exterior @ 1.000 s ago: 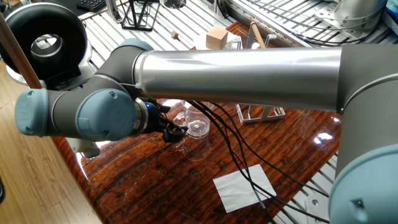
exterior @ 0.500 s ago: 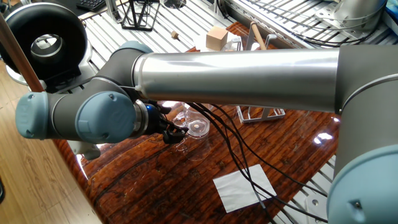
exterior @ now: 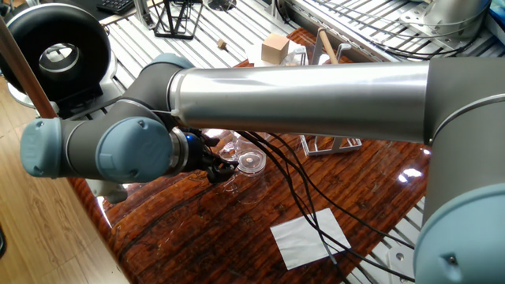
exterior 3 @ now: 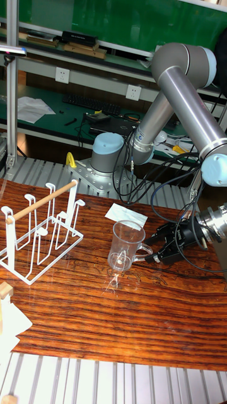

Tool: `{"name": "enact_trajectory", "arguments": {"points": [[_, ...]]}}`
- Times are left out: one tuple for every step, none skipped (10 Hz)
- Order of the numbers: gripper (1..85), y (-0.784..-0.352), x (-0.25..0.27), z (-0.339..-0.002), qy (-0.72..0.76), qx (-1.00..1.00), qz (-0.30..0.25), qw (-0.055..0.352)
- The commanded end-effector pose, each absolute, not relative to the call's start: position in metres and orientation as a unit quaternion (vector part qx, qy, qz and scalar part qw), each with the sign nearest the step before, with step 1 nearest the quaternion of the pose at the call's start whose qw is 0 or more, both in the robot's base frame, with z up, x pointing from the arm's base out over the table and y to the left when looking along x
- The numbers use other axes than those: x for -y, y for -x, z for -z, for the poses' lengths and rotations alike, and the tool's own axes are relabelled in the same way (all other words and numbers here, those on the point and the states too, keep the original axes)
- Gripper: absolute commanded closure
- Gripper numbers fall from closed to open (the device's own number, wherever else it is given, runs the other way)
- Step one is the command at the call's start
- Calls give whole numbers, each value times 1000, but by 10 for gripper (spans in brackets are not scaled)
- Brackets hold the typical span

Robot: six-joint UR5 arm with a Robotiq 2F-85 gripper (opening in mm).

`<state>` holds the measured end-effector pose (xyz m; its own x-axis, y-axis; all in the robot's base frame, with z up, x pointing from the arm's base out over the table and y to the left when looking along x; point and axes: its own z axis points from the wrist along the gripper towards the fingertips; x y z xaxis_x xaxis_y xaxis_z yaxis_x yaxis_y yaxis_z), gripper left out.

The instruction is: Put the cup on the cup rack

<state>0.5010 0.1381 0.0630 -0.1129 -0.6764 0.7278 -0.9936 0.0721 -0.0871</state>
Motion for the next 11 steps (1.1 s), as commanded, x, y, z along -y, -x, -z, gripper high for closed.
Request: {"name": "enact_trajectory", "arguments": {"points": [[213,-499,-139,-61,-609,688,-294,264],[220,-499,-140,-61,-609,688,-294,263],[230,-498,-140,-61,-609,688,-293,264],[233,-498,-140,-61,-608,689,-293,264],[243,-497,-140,-59,-607,691,-291,263],[250,-496,-141,-58,-606,693,-289,262],[257,-495,-142,-57,-605,695,-286,261],[267,-495,-143,-55,-605,697,-285,259],[273,-496,-143,-55,-605,697,-286,258],[280,-497,-142,-57,-605,696,-289,258],[280,-498,-142,-57,-605,696,-290,258]]}}
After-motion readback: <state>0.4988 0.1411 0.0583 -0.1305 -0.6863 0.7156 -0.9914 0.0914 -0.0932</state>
